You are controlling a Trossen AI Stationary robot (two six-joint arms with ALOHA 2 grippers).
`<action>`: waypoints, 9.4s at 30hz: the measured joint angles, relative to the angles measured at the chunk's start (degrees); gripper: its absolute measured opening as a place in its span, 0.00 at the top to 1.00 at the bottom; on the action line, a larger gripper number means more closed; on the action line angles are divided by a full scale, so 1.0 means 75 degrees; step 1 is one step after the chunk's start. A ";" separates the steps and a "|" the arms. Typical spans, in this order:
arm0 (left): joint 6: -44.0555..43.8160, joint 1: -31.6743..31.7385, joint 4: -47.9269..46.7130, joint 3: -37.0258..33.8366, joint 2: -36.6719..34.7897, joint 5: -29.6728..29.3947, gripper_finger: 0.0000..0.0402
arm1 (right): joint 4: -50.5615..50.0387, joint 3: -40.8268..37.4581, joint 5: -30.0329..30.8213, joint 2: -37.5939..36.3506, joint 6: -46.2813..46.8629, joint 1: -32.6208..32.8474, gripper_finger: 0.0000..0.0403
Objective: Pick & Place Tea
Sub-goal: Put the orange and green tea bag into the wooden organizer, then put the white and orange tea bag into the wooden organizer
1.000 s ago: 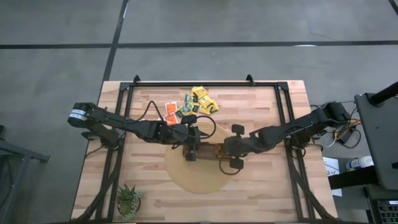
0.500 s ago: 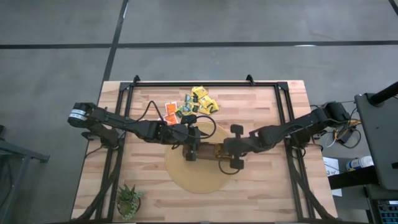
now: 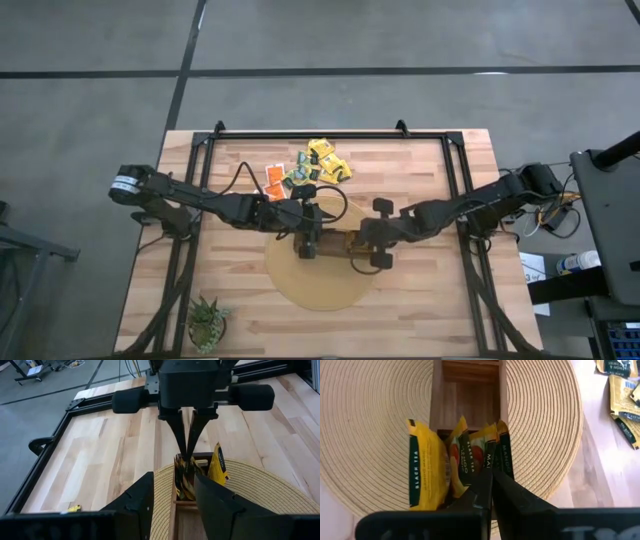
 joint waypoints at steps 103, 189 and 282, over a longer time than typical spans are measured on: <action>-0.0023 -0.0003 -0.0026 -0.0009 0.0000 0.0001 0.66 | 0.0274 0.0559 -0.2185 0.1784 -0.0401 -0.0411 0.98; -0.0388 0.1253 0.1247 -0.4159 -0.5407 -0.0304 0.66 | 0.7210 -0.5383 -0.1915 -0.8210 -0.1846 -0.1908 0.98; -0.8619 0.1250 -0.0759 -0.5636 -0.3248 -0.0672 0.66 | 0.3893 -0.7078 -0.1714 -1.1084 -0.2520 -0.1635 0.98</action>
